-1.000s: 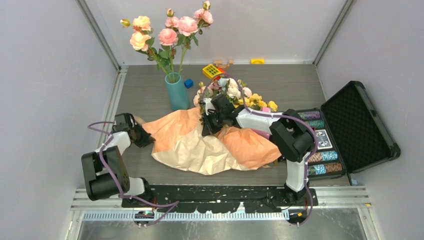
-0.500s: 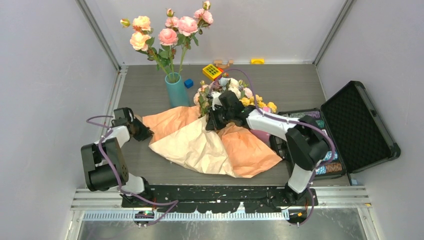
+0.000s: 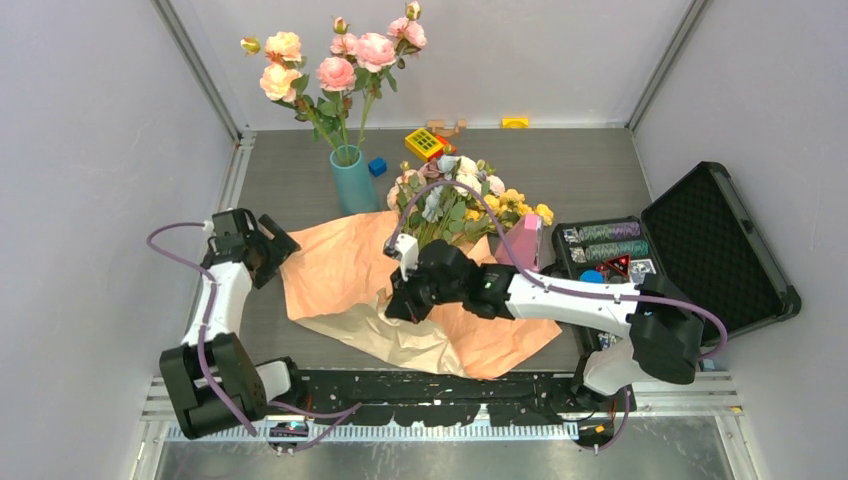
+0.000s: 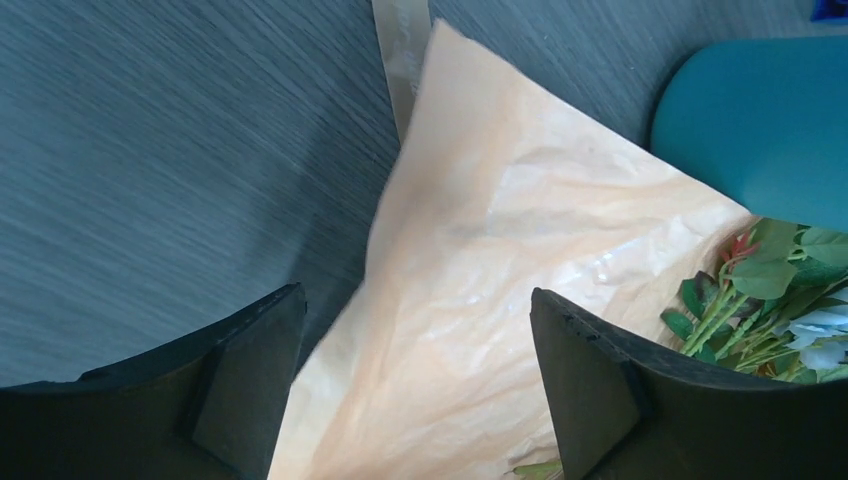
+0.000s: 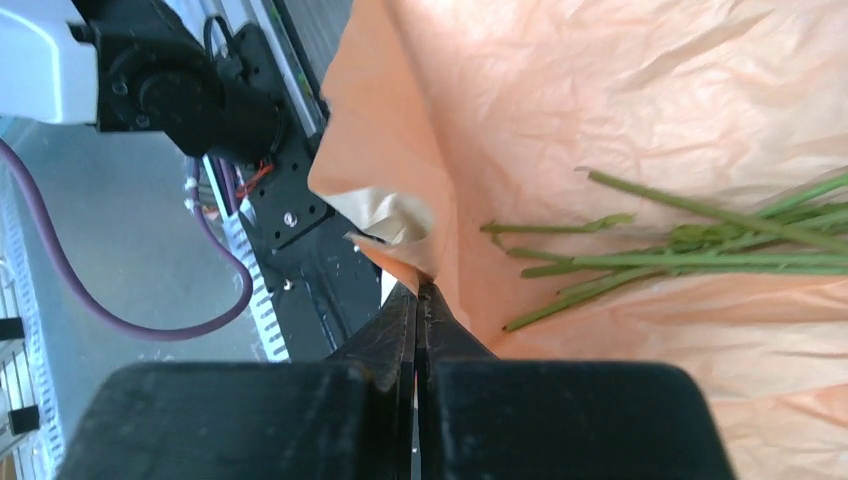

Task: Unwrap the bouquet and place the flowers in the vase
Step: Unfold the wrapping paper at the center of the board.

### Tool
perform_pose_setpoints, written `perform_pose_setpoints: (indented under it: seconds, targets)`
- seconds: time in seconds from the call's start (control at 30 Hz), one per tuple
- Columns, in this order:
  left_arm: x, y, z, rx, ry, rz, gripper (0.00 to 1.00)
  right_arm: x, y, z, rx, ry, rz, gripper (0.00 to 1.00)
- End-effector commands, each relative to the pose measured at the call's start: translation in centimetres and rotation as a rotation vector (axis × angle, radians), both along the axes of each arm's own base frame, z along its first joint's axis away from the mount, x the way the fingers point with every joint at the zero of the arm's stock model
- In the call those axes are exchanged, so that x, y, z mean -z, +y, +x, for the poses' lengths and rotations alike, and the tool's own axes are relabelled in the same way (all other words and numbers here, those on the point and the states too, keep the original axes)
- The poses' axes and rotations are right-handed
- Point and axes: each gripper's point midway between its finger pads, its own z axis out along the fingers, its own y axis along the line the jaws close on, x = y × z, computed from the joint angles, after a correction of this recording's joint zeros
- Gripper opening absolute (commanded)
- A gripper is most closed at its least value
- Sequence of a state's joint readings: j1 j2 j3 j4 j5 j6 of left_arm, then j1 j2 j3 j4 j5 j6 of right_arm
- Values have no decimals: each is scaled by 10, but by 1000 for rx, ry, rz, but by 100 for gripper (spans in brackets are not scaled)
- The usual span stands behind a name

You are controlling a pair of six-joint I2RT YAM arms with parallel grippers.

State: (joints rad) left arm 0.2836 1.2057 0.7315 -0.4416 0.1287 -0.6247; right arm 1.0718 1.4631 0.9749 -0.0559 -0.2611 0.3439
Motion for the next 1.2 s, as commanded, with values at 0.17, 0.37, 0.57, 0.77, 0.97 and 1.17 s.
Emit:
perform_pose_setpoints:
  seconds: [0.17, 0.37, 0.57, 0.77, 0.97, 1.17]
  targets:
    - [-55, 0, -24, 9, -71, 66, 89, 22, 19, -64, -82, -29, -70, 0]
    - [-70, -24, -39, 114, -79, 33, 89, 30, 33, -124, -210, -46, -119, 3]
    - [-73, -60, -53, 254, -53, 49, 89, 28, 47, -179, -337, -57, -154, 17]
    - [-76, -93, -67, 373, -37, 99, 89, -11, 54, -210, -406, -72, -108, 42]
    - [-99, -82, -78, 353, -94, 182, 89, -60, 34, -183, -268, -147, -67, 58]
    - [-103, -97, -92, 428, -87, 114, 89, -66, 0, -120, 33, -198, -132, 62]
